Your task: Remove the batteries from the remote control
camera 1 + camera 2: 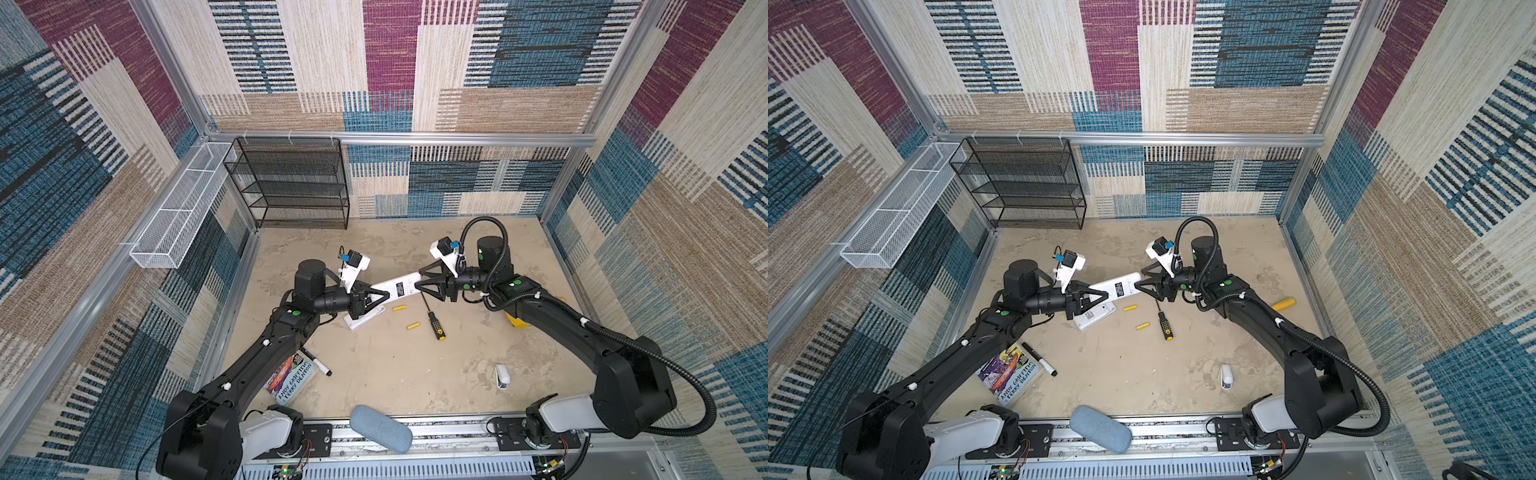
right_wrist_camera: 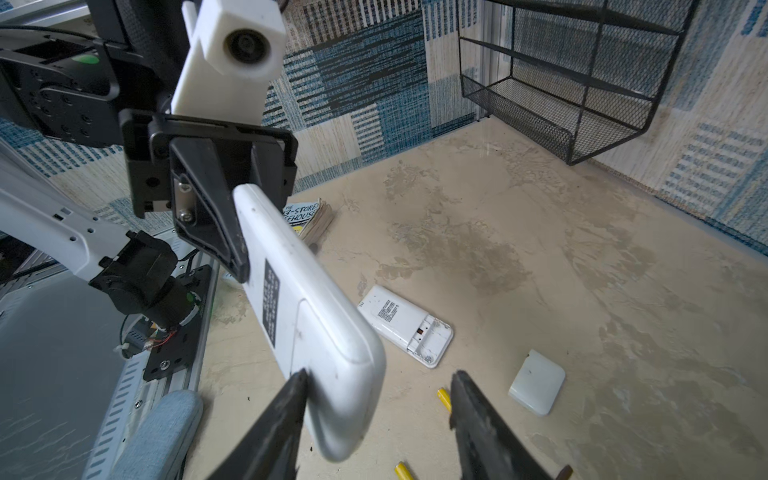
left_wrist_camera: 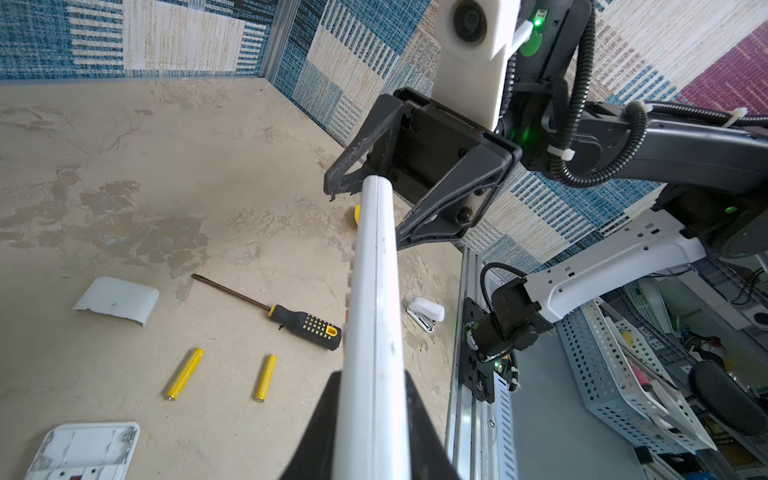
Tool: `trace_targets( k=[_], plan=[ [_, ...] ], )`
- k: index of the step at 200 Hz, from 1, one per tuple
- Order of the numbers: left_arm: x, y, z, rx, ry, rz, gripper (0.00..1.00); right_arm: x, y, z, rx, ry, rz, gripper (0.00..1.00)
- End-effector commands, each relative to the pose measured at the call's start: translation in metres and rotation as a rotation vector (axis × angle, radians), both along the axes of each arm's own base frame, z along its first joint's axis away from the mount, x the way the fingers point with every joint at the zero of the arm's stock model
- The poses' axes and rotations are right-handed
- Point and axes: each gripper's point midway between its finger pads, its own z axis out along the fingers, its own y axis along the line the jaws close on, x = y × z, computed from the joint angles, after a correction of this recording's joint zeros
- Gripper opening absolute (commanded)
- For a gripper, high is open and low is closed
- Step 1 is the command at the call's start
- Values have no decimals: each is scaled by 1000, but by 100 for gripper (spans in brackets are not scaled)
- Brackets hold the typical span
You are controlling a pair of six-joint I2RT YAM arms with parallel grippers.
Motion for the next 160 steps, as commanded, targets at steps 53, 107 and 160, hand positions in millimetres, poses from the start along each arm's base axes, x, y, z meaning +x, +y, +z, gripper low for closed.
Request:
trace_targets(
  k=[53,107,160],
  plan=[
    [-2,-6,13,-54,-50,-55,2,-9,11,6,56,45,123,45],
    [-8,-6,16,-59,-63,-79,2,-3,8,3,52,53,92,34],
    [-11,-8,18,-72,-68,-108,2,1,1,4,52,54,71,32]
  ],
)
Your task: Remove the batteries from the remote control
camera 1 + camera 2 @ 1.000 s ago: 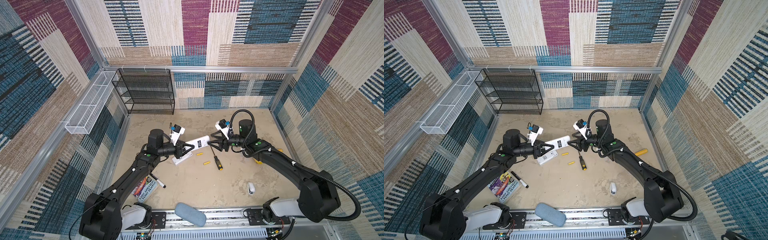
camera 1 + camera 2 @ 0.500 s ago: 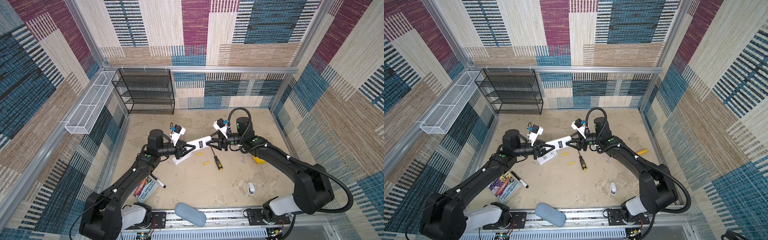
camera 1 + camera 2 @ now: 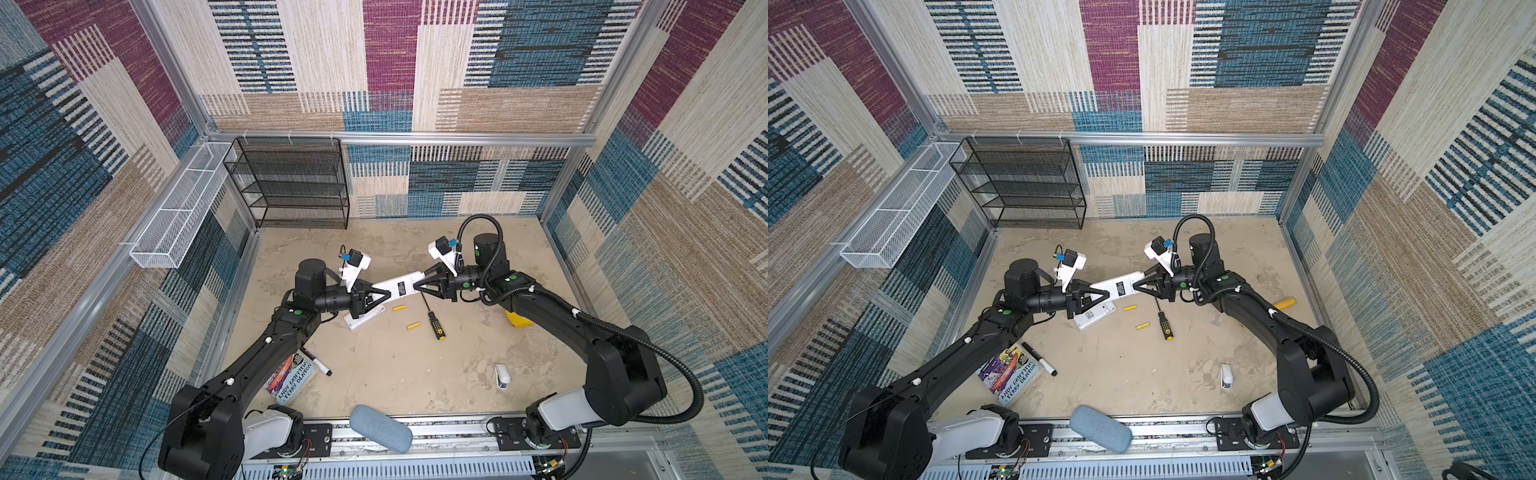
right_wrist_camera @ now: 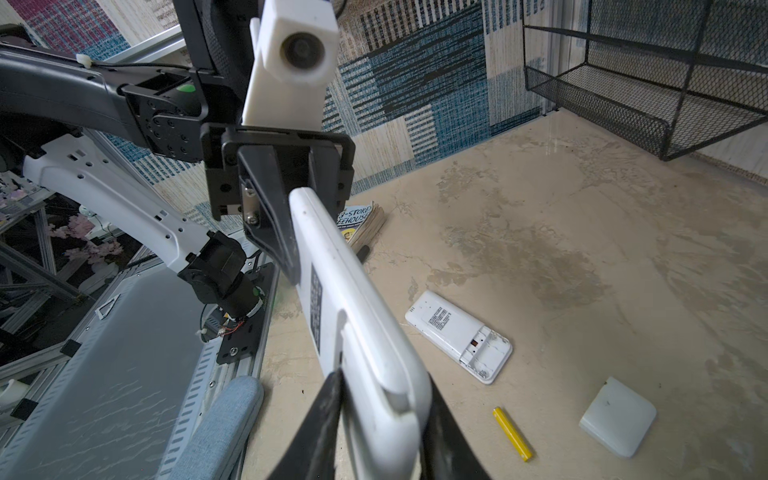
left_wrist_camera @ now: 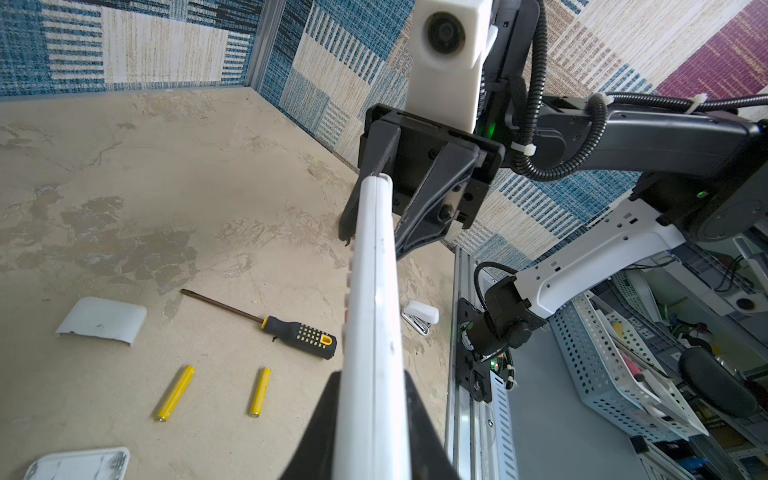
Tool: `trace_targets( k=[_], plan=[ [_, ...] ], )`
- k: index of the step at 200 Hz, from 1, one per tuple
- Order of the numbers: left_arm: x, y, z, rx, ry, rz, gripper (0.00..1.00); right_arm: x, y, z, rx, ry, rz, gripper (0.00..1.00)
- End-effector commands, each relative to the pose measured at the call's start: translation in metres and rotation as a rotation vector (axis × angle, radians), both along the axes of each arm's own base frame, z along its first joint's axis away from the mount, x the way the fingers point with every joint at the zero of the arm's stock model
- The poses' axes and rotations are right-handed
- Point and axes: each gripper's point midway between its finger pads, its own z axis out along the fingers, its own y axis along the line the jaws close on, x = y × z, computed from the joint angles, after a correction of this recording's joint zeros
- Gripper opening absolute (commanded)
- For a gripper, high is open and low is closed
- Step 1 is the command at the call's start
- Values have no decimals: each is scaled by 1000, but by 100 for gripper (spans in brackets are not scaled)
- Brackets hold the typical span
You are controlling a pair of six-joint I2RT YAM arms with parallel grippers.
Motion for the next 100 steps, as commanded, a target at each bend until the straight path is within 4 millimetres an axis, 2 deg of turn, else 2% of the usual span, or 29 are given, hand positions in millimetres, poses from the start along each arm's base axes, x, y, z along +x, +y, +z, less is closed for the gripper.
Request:
trace_targets(
  k=[1,52,100],
  plan=[
    [-11,-4,15,-47,-50,-79,2,8,-2,2,-6,-31,-38,32],
    [-9,-6,18,-73,-33,-88,2,15,-5,0,-19,-28,-89,37],
    [-6,-7,12,-84,12,-79,2,15,-6,-1,-14,0,-108,33]
  ],
)
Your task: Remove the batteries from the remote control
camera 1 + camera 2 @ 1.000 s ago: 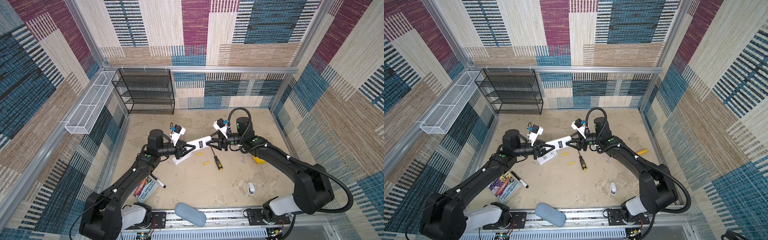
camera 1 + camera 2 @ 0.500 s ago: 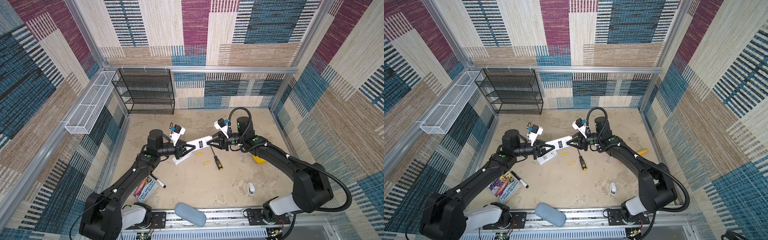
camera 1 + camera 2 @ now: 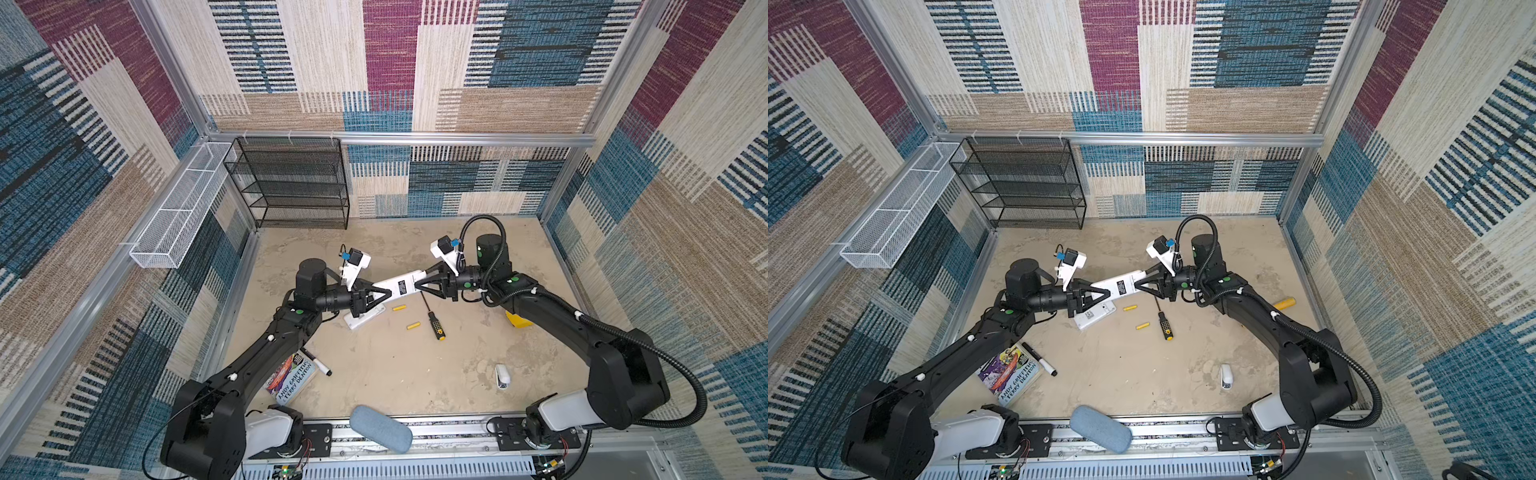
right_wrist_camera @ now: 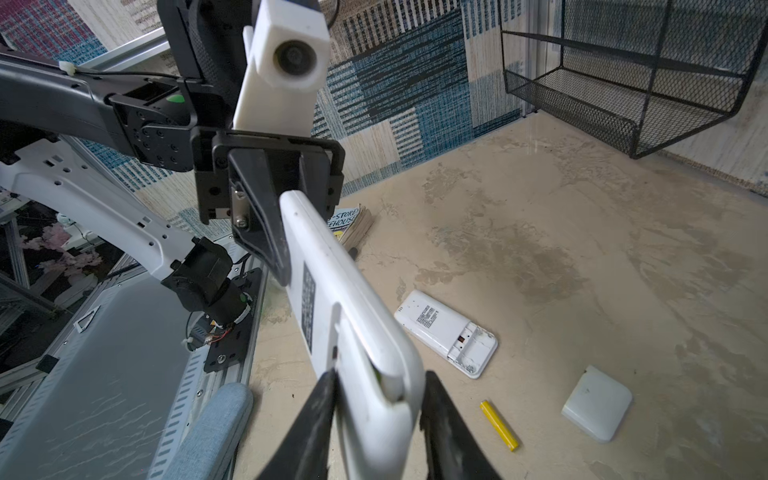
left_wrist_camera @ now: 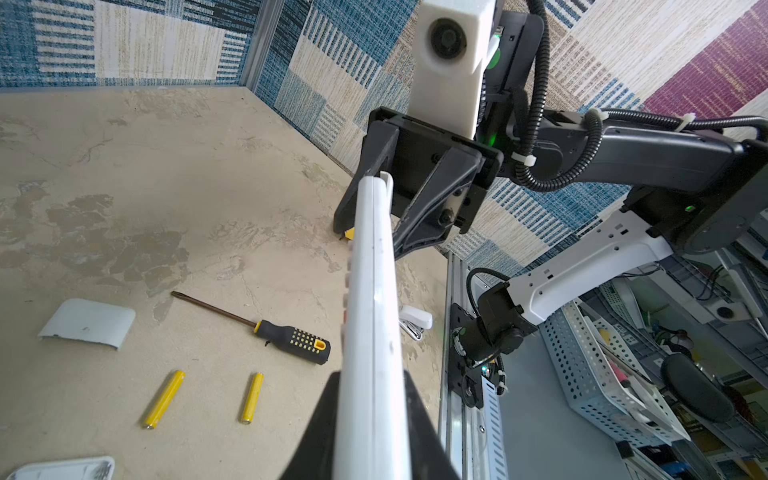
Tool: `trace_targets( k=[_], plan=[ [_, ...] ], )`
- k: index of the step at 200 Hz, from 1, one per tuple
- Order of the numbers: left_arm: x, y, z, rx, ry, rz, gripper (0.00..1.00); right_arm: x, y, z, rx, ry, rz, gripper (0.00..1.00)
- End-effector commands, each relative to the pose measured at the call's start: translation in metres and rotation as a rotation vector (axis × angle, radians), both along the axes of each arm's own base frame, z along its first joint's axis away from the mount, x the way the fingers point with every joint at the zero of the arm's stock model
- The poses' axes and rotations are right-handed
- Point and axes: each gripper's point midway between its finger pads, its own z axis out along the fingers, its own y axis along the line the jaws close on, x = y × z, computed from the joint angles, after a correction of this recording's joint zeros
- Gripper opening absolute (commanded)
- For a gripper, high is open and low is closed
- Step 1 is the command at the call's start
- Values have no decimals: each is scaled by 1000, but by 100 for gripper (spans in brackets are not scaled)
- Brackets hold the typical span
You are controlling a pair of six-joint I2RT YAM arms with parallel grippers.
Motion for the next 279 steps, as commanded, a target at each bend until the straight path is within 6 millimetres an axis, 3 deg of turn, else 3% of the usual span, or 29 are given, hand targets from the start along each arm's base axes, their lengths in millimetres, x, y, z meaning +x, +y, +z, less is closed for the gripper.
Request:
trace_targets(
  k=[1,43,128,195,279],
  plan=[
    [-9,-4,13,-56,-24,-71,2,11,-2,0,-7,-4,-59,33],
    [-5,-5,4,-59,18,-50,1,8,0,-3,3,23,-40,27],
    [5,-4,-4,-37,58,-5,1,6,-2,1,7,21,-51,26],
    [4,-5,-1,-51,59,-14,0,11,-2,-2,9,33,-71,36],
    [7,-4,0,-43,61,0,0,12,-5,-3,-13,21,-98,36]
  ],
)
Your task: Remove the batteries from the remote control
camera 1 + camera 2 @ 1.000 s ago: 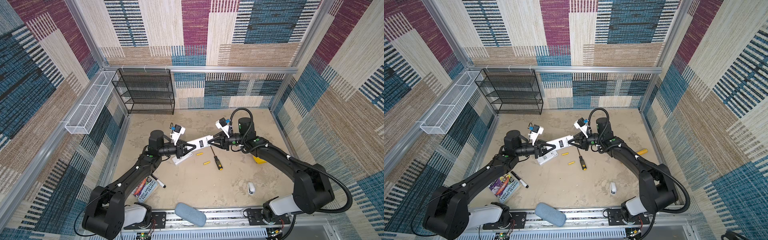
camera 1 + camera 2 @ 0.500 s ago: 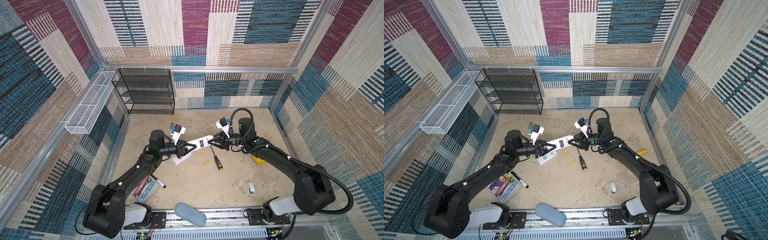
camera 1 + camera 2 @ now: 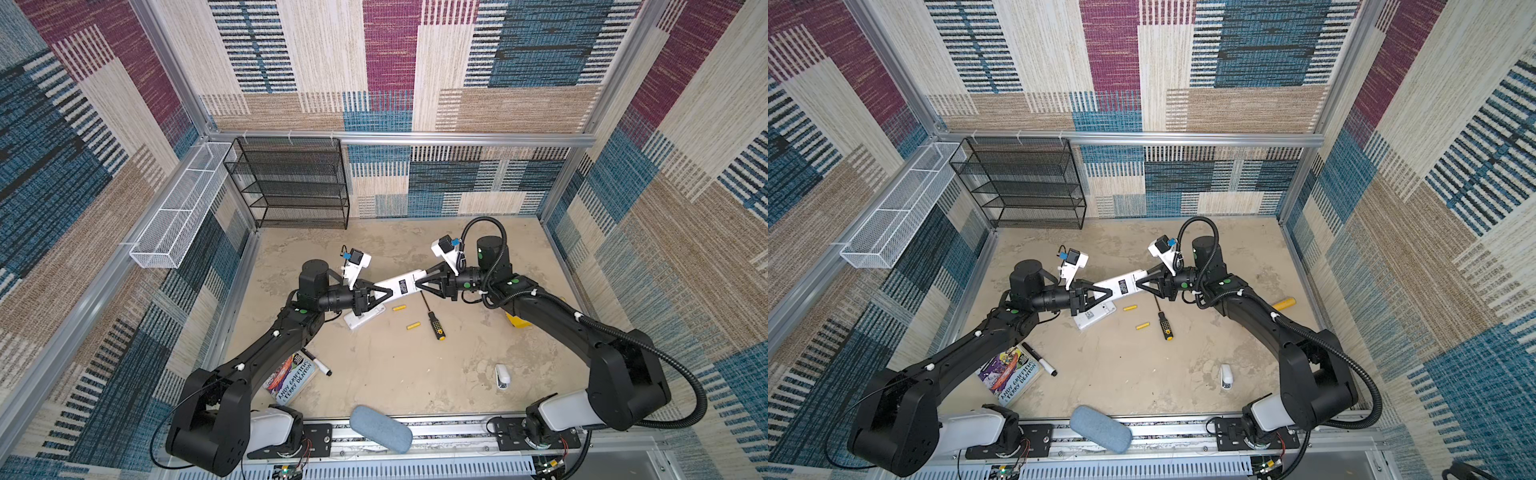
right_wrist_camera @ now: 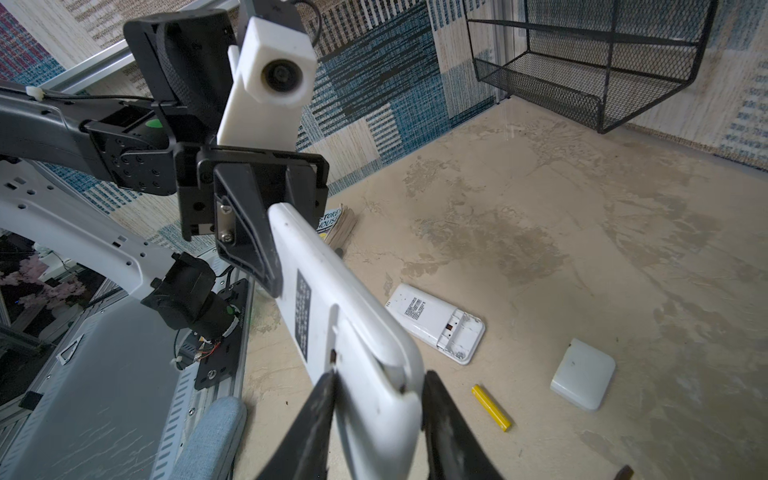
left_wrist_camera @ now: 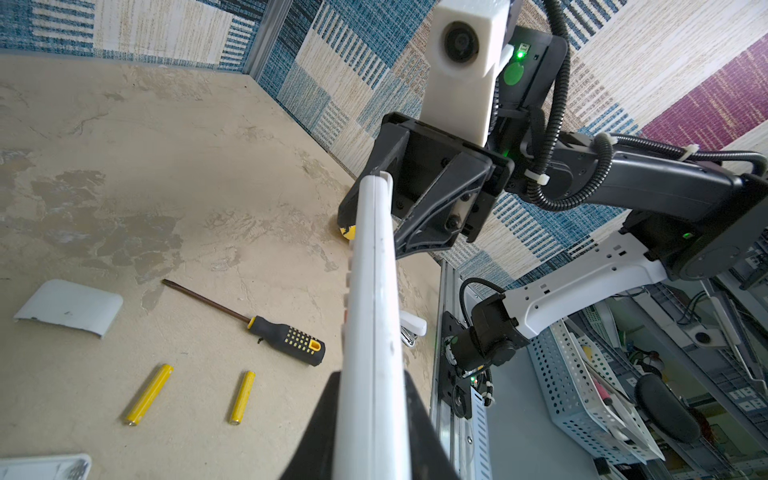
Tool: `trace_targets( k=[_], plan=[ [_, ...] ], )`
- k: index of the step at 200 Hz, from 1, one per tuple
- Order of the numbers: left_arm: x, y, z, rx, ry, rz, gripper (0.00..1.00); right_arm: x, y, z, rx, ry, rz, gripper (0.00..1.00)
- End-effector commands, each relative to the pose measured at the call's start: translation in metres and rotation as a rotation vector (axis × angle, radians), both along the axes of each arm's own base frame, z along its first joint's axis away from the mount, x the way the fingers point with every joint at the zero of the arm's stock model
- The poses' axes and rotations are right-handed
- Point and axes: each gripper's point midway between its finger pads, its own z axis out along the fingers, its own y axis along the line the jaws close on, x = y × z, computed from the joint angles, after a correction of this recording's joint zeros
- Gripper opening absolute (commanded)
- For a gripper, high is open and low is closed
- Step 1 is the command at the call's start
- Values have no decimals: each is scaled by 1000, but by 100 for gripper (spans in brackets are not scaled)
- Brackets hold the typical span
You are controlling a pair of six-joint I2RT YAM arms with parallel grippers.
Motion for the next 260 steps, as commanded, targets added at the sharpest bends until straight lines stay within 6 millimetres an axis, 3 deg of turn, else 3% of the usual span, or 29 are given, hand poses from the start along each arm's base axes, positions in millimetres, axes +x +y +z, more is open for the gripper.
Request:
trace_targets(
  k=[1,260],
  plan=[
    [-1,-1,9,-21,-6,-14,0,5,-2,2,-6,-29,-30,36],
    [13,-1,4,-12,34,32,0,2,-4,13,22,-29,-21,18]
  ],
)
